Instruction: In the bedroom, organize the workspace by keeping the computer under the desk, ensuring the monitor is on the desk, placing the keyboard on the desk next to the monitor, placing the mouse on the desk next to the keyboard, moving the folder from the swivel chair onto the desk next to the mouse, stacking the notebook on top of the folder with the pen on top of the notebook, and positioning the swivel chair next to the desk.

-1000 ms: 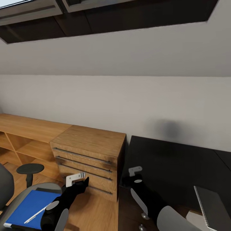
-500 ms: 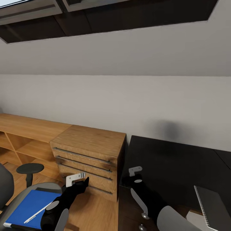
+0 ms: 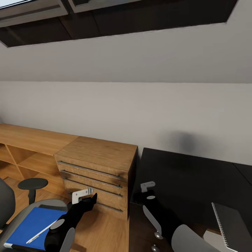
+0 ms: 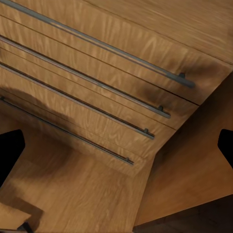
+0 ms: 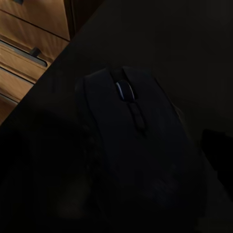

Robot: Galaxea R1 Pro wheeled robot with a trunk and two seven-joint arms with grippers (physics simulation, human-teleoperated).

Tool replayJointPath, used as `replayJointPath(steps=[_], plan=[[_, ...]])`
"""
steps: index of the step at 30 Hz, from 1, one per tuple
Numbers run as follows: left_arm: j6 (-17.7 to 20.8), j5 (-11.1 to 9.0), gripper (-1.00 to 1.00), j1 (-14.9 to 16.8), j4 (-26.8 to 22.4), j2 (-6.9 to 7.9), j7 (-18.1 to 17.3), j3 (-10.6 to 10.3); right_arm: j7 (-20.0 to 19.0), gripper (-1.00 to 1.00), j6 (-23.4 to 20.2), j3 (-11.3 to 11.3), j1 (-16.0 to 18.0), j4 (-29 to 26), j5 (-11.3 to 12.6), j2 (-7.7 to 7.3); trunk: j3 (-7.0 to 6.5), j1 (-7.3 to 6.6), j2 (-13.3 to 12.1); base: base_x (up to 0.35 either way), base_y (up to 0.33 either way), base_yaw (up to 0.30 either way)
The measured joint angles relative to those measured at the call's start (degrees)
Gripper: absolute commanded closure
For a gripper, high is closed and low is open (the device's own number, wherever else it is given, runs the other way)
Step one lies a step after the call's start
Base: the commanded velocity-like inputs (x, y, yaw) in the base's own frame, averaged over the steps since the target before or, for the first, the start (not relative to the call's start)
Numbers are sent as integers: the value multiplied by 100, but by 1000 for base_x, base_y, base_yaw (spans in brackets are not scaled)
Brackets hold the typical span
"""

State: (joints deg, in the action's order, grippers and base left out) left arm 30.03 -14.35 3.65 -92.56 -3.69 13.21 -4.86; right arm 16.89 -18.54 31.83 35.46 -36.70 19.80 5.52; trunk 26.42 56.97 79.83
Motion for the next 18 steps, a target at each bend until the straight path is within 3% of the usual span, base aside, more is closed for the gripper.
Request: replayJointPath(steps=[18], plan=[[9,-84,-100,-4,8,8,5,0,4,100,-12,0,-1,-7,-45,-2,1,0,0,0,0,0]])
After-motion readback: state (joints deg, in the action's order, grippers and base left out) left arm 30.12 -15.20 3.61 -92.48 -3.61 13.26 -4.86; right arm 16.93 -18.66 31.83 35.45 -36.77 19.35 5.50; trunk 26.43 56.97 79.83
